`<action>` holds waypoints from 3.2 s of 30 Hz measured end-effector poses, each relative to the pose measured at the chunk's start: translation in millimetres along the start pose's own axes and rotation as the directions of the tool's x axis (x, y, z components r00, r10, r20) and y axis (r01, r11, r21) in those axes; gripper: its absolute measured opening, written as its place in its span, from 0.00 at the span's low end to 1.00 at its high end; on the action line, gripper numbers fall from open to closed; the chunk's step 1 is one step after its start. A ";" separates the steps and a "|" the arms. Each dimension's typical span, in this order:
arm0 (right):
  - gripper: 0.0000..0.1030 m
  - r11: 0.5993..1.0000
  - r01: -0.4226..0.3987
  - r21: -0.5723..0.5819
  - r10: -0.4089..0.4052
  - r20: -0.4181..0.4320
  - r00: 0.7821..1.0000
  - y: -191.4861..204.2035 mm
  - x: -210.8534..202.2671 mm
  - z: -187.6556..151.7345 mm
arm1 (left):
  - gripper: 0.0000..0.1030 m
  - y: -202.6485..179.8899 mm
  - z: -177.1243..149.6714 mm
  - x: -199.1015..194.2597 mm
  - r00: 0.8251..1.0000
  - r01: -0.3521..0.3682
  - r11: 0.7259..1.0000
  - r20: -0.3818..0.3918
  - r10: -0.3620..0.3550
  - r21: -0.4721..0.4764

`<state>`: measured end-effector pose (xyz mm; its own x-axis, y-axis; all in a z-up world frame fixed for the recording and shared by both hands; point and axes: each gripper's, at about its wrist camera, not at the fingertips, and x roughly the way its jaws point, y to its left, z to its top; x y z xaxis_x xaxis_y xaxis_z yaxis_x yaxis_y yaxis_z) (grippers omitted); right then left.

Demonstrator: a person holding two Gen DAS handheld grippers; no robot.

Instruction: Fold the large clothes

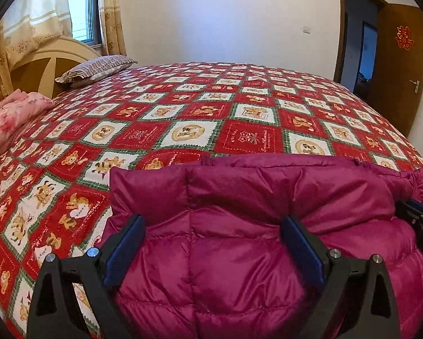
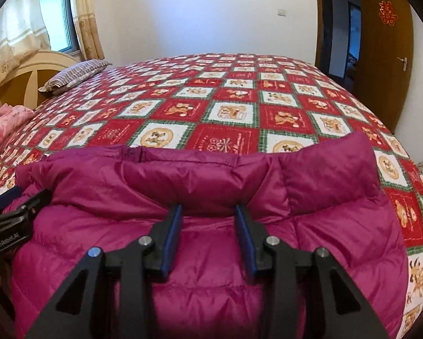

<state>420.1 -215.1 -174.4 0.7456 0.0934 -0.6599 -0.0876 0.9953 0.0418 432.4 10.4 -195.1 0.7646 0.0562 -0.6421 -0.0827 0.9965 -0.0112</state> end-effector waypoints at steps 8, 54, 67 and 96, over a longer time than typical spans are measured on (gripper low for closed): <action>0.41 1.000 0.010 -0.006 -0.010 -0.037 0.999 1.2 9.8 -1.2 | 0.95 0.9 0.4 9.1 0.999 0.003 1.000 -0.035 -0.004 -0.003; 0.41 0.997 0.060 -0.041 -0.064 -0.103 0.993 7.1 25.9 -3.9 | 0.97 -2.0 -2.4 30.1 0.991 -0.008 1.000 -0.132 0.011 0.022; 0.41 0.995 0.077 -0.060 -0.083 -0.110 0.990 7.7 29.4 -3.9 | 0.99 -4.5 -0.9 33.7 0.988 -0.019 0.999 -0.150 0.024 0.036; 0.59 0.966 0.123 -0.229 -0.133 -0.031 0.991 63.4 -59.1 -87.4 | 0.12 62.5 -87.8 -83.7 0.917 0.373 0.900 -0.061 -0.395 -0.227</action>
<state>312.8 -159.8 -198.3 0.7297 -0.0411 -0.6825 -0.1442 0.9665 -0.2124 307.1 62.6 -209.3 0.6943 -0.3458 -0.6311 0.0653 0.9036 -0.4233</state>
